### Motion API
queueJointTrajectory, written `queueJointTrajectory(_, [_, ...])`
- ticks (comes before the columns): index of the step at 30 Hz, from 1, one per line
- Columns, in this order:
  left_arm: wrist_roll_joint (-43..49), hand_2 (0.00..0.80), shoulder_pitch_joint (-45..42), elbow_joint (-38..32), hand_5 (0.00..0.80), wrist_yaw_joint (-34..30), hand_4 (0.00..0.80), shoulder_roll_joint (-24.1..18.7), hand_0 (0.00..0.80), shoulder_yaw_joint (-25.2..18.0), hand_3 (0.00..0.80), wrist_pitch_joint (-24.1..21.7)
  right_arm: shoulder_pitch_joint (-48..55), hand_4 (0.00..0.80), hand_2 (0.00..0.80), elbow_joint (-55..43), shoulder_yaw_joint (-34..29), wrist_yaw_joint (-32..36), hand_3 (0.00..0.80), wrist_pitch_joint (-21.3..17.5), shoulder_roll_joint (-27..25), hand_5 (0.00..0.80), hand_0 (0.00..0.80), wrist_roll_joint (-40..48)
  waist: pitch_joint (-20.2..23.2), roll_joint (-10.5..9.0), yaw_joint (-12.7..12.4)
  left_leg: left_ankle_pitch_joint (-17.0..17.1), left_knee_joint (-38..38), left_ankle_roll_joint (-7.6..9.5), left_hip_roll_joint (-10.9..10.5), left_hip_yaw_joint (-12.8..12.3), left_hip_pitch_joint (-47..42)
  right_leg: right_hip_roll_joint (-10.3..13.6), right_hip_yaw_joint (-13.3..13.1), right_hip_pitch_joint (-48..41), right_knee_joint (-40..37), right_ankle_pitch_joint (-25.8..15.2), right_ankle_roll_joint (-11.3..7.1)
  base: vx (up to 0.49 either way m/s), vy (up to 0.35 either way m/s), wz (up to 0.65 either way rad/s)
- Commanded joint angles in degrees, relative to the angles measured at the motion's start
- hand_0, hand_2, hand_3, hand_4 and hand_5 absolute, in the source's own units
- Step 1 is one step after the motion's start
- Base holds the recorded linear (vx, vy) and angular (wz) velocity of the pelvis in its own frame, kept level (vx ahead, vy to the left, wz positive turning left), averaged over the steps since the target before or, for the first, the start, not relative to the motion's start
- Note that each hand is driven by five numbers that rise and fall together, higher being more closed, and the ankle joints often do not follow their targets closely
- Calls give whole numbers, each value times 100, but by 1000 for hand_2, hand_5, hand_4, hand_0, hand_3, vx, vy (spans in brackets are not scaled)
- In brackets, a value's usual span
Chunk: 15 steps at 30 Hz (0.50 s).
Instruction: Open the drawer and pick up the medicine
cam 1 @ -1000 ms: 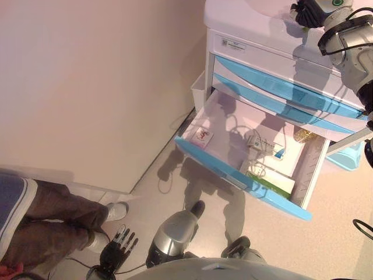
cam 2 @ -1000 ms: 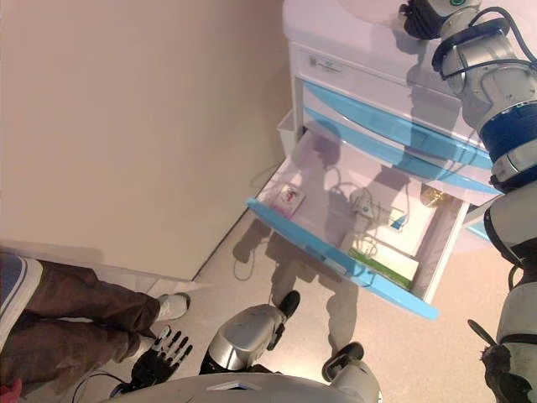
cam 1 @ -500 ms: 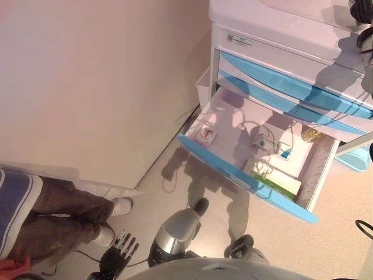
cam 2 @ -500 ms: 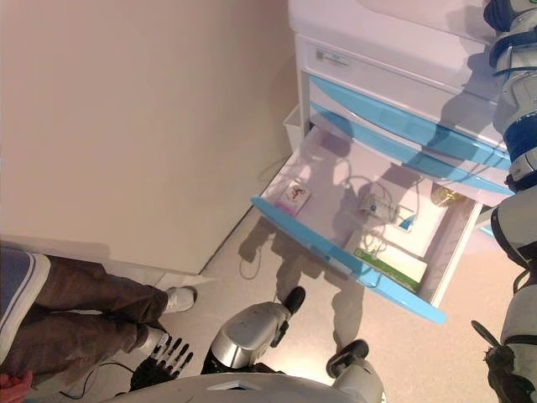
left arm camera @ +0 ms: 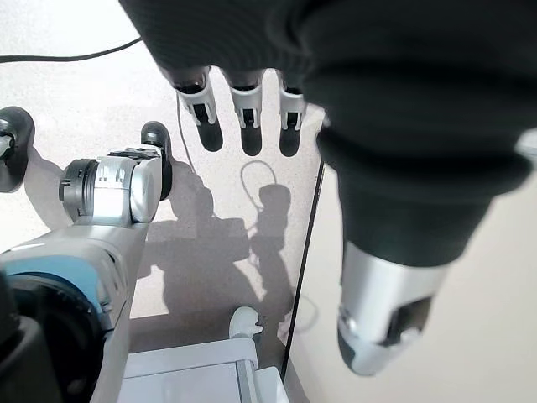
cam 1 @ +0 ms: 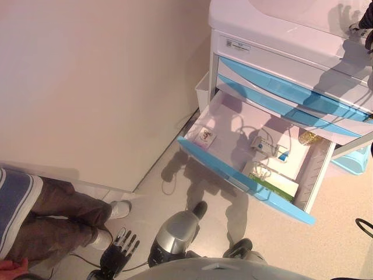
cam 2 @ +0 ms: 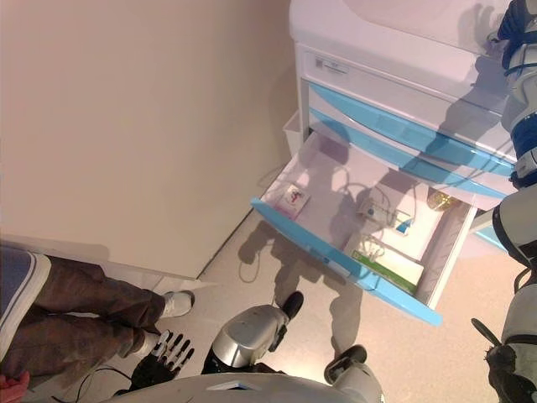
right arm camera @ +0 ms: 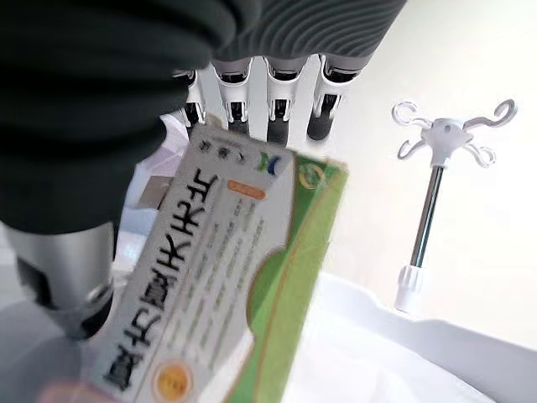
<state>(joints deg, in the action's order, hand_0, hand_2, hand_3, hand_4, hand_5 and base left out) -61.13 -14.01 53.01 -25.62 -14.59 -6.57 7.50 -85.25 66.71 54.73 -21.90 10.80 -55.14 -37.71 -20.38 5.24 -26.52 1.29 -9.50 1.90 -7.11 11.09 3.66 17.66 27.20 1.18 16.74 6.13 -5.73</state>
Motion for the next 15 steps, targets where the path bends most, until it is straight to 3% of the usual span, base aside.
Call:
queueJointTrajectory(1, [63,0,-460,-59,0,-114,0,-318,0,30,0,0,-712,0,0,-268,560,-603,0,126,-166,0,0,-63,84,-143,-107,-606,-132,-21,-186,-97,257,-197,18,-427,255,422,80,2,-58,-1])
queueJointTrajectory(10, [116,0,-529,-235,0,-112,0,-279,0,142,0,-115,-1136,0,0,-1367,884,-1120,0,409,-261,0,0,49,286,-292,-5,-631,-56,-29,-123,-168,160,-280,-69,-540,44,360,22,6,-59,-6])
queueJointTrajectory(15, [298,0,-540,-154,0,-179,0,-291,0,85,0,-156,-1472,0,0,-1846,1059,-1361,0,368,-293,0,0,215,396,-378,42,-659,-34,-31,-87,-196,108,-325,-118,-579,-35,352,-7,14,-74,-9])
